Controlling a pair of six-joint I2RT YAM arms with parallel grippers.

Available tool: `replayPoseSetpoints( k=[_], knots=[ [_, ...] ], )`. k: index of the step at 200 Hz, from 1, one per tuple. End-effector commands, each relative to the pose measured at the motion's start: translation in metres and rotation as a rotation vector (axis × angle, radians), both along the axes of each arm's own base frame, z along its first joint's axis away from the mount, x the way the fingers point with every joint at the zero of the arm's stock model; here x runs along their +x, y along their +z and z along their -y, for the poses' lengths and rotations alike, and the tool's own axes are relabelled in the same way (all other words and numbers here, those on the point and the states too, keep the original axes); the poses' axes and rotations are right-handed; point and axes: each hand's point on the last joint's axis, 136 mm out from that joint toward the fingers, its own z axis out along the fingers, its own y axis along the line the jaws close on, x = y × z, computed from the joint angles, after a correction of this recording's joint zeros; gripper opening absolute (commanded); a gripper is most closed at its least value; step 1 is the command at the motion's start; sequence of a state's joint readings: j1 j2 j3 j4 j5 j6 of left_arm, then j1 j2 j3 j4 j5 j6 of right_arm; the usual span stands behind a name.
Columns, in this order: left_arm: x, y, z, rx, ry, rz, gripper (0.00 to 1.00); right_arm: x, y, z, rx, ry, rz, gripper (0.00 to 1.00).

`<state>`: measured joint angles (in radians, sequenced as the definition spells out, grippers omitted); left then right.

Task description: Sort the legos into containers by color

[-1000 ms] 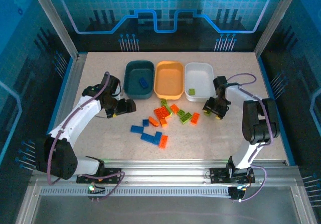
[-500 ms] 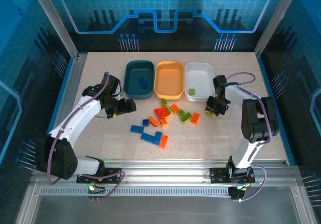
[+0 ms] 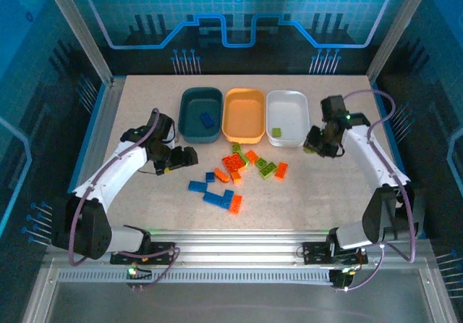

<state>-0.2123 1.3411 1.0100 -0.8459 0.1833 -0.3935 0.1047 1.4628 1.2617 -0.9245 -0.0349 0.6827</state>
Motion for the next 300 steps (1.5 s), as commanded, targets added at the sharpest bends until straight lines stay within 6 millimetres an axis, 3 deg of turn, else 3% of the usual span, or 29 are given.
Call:
replayPoseSetpoints(
  k=[1,38,75,138,188,211,243,277,300],
  knots=[
    [-0.004,0.005,0.005,-0.045,-0.005,0.015,0.87,0.024,0.005,-0.018,0.025,0.074,-0.031,0.18],
    [-0.006,0.007,0.007,-0.061,-0.004,0.015,0.93,0.084,-0.011,-0.034,0.015,0.109,-0.059,0.18],
    [-0.011,0.004,0.008,-0.068,0.011,-0.021,0.94,0.120,-0.051,-0.049,-0.002,0.141,-0.129,0.18],
    [-0.019,0.000,0.004,-0.049,0.019,-0.058,0.95,0.132,-0.110,-0.056,-0.008,0.144,-0.225,0.20],
    [-0.021,-0.002,0.004,-0.046,0.016,-0.066,0.95,0.131,-0.119,-0.057,-0.012,0.146,-0.242,0.29],
    [-0.021,-0.001,0.004,-0.049,0.009,-0.061,0.96,0.132,-0.106,-0.057,-0.020,0.146,-0.216,0.35],
    [-0.021,0.003,0.005,-0.057,0.008,-0.043,0.96,0.133,-0.069,-0.054,-0.030,0.148,-0.147,0.47],
    [-0.019,0.010,0.007,-0.076,0.005,-0.008,0.96,0.128,-0.010,-0.052,-0.038,0.162,-0.051,0.51],
    [-0.018,0.014,0.009,-0.089,-0.003,0.013,0.97,0.110,0.036,-0.056,-0.041,0.189,0.029,0.51]
  ],
)
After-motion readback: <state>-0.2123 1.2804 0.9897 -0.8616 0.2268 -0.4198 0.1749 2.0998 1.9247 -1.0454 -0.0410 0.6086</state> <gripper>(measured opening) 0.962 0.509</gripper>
